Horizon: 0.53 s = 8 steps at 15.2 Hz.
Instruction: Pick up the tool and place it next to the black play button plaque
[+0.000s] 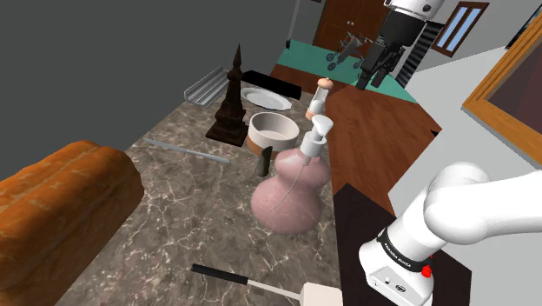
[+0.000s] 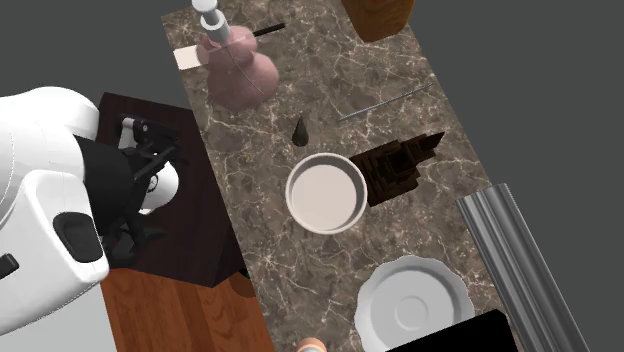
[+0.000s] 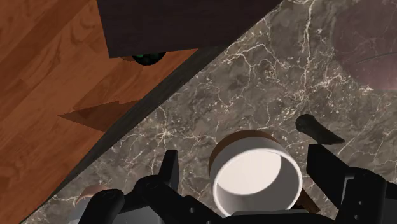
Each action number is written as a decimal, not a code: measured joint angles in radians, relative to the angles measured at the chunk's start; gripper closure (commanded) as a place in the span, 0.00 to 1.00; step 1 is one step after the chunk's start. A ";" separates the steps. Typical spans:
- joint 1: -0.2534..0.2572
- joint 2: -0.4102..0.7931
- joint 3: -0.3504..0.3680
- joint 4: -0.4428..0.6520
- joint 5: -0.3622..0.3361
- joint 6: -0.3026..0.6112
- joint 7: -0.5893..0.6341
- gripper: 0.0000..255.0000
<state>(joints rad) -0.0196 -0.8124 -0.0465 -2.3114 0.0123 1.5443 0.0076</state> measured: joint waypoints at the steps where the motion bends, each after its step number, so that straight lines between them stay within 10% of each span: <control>1: 0.000 0.000 0.000 0.000 0.000 0.000 0.000 0.00; 8: 0.054 0.173 0.046 0.024 0.022 0.134 -0.023 0.00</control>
<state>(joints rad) 0.0343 -0.6392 -0.0009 -2.2872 0.0347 1.6785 -0.0154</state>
